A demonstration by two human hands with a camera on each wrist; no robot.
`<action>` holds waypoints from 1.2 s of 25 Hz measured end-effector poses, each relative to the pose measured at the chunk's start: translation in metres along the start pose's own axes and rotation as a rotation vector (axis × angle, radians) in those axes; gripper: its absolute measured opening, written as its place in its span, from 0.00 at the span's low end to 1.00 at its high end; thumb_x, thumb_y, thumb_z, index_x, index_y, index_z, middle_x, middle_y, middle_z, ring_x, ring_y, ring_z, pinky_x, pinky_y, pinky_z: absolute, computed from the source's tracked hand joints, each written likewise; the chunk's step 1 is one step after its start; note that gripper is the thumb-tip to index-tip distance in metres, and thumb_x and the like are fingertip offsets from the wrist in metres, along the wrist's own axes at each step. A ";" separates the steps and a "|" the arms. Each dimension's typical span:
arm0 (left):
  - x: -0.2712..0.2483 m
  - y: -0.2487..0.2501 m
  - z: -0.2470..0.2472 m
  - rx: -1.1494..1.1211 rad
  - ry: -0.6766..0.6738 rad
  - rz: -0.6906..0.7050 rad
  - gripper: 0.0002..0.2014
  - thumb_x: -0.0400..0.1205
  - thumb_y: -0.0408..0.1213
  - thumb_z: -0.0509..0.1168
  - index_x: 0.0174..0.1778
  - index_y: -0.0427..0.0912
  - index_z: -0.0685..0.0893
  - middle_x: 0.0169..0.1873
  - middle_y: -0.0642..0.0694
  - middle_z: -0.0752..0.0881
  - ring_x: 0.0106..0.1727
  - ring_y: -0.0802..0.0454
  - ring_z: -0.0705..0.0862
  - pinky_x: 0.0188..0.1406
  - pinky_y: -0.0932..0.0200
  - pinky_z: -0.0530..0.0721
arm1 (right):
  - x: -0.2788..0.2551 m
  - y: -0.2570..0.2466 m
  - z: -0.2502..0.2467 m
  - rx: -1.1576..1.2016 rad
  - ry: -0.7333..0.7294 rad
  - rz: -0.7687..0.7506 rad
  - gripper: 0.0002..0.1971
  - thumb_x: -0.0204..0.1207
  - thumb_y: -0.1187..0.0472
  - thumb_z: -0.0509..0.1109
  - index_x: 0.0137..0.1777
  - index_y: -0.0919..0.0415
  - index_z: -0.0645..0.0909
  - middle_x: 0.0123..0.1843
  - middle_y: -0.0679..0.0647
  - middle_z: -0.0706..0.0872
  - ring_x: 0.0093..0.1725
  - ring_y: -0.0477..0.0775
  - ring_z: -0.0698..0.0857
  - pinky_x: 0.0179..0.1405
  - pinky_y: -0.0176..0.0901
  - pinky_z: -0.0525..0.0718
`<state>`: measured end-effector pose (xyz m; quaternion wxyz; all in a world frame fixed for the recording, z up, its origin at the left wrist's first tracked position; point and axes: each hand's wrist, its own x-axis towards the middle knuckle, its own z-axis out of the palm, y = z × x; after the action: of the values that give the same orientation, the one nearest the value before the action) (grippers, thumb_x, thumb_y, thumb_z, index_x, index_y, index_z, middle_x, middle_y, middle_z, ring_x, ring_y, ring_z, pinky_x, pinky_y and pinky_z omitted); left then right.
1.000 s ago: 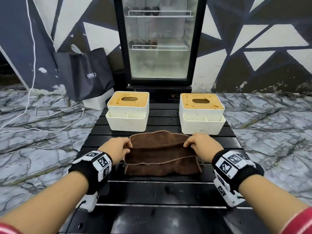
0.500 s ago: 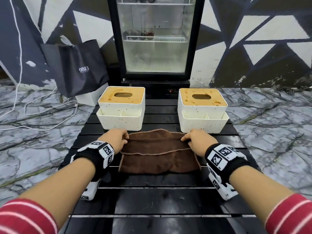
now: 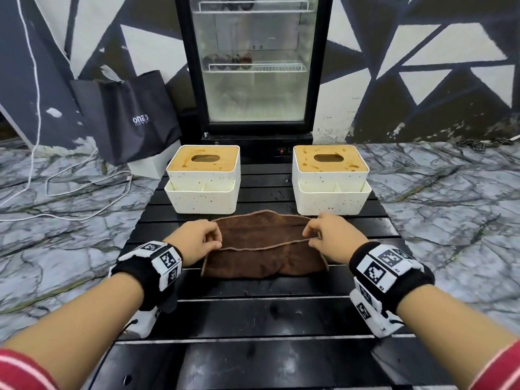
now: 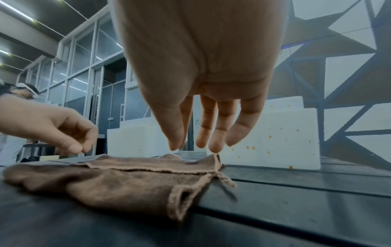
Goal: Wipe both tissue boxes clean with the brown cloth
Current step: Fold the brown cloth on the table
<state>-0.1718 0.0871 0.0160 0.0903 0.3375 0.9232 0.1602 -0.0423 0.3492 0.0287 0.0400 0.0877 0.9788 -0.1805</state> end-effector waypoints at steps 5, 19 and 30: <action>-0.033 0.004 0.007 -0.011 -0.067 0.076 0.12 0.76 0.44 0.72 0.33 0.61 0.75 0.39 0.56 0.79 0.42 0.60 0.77 0.43 0.70 0.71 | -0.033 -0.003 0.006 0.035 -0.049 -0.007 0.13 0.70 0.55 0.74 0.54 0.53 0.83 0.43 0.46 0.76 0.50 0.51 0.78 0.57 0.43 0.77; -0.056 0.002 0.023 0.097 0.027 0.054 0.09 0.78 0.29 0.67 0.53 0.37 0.88 0.54 0.42 0.87 0.59 0.45 0.83 0.58 0.68 0.69 | -0.048 0.002 0.028 -0.087 -0.028 0.080 0.11 0.77 0.66 0.61 0.55 0.59 0.82 0.57 0.58 0.83 0.58 0.60 0.81 0.56 0.48 0.81; -0.125 0.015 0.022 0.049 -0.044 0.164 0.08 0.77 0.31 0.70 0.49 0.44 0.90 0.46 0.52 0.88 0.51 0.56 0.84 0.51 0.78 0.67 | -0.132 0.006 0.027 -0.075 -0.174 -0.044 0.10 0.73 0.67 0.62 0.46 0.57 0.84 0.48 0.52 0.85 0.53 0.54 0.83 0.52 0.40 0.79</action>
<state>-0.0624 0.0220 0.0080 0.0889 0.4176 0.8938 0.1369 0.0899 0.3241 0.0155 0.1243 0.0484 0.9795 -0.1513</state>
